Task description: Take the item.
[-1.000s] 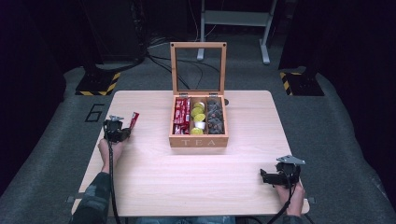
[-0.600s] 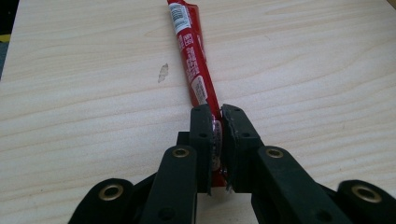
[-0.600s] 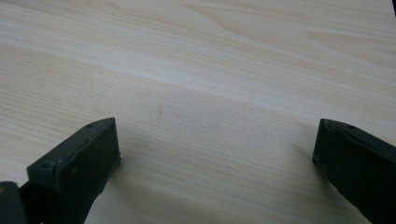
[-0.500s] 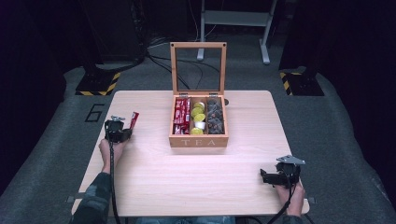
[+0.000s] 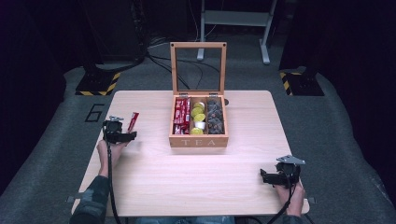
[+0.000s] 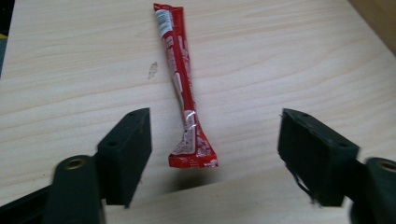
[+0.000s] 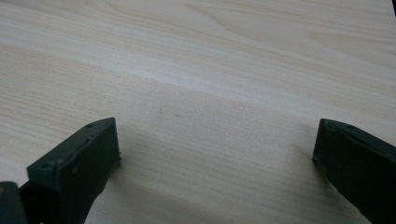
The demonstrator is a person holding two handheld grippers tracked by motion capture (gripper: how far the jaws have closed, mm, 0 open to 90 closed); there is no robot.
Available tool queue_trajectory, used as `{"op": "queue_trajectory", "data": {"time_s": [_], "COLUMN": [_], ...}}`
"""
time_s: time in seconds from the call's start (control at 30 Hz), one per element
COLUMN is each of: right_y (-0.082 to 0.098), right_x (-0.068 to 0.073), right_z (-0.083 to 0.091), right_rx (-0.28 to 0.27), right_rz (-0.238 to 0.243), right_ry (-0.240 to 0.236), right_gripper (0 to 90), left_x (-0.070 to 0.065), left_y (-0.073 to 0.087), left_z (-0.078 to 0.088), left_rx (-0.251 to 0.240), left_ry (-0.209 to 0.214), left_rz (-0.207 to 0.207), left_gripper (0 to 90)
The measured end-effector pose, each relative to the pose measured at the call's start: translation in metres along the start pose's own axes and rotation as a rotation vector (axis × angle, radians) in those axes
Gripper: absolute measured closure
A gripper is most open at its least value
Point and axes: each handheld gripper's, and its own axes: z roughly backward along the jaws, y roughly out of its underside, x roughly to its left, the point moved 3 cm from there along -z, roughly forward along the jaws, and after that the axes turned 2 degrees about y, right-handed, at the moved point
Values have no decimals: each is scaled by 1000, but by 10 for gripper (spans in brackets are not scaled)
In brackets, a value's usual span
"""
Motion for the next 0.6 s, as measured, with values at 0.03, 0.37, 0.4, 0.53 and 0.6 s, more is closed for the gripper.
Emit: {"op": "queue_trajectory", "data": {"time_s": [0.03,0.37,0.4,0.53,0.6], "right_y": [0,0,0,0,0], "right_x": [0,0,0,0,0], "right_z": [0,0,0,0,0], "right_rx": [0,1,0,0,0], "right_rz": [0,0,0,-1,0], "right_ry": [0,0,0,1,1], "right_gripper": [0,0,0,0,0], "left_x": [-2,-11,-12,-16,-17], "left_y": [0,7,8,12,15], "left_z": [2,20,23,31,35], "left_rx": [0,-25,-36,-49,-48], "left_ry": [1,19,16,15,20], "left_rz": [-3,-26,-28,-47,-52], "left_gripper": [211,107,106,99,96]}}
